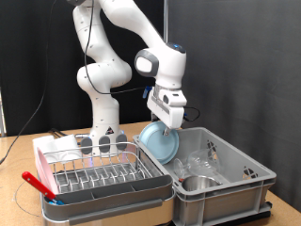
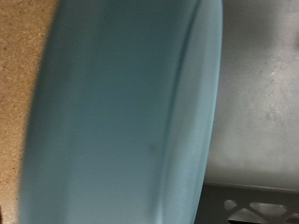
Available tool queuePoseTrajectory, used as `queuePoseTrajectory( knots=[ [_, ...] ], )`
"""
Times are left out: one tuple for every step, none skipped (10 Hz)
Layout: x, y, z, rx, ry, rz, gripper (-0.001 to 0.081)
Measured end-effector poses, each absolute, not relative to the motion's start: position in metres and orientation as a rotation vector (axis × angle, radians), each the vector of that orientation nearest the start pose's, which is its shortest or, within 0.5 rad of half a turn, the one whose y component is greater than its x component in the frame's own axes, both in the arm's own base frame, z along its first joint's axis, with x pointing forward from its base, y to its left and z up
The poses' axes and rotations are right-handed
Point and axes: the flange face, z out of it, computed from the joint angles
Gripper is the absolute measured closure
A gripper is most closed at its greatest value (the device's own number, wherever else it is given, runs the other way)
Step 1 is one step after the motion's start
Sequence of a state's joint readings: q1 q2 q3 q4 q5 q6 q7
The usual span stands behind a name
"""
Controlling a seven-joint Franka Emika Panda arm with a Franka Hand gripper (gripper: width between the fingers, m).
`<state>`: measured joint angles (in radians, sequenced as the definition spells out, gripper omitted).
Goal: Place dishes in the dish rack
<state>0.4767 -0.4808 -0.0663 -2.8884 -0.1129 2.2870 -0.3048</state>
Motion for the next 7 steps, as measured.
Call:
queuePoseTrajectory(
  knots=[
    [0.2949,0.1272,0.3026,-2.941,-1.241,0.186,-0.0005],
    [0.2961,0.1263,0.3013,-2.943,-1.235,0.19,-0.0005],
    [0.2967,0.1256,0.3007,-2.945,-1.231,0.192,0.0111],
    [0.2977,0.1248,0.3001,-2.946,-1.226,0.193,0.0249],
    [0.2996,0.1236,0.2996,-2.949,-1.217,0.191,0.0249],
    [0.3017,0.1222,0.2993,-2.953,-1.207,0.189,0.043],
    [0.3038,0.1208,0.2994,-2.956,-1.198,0.18,0.0567]
  ],
)
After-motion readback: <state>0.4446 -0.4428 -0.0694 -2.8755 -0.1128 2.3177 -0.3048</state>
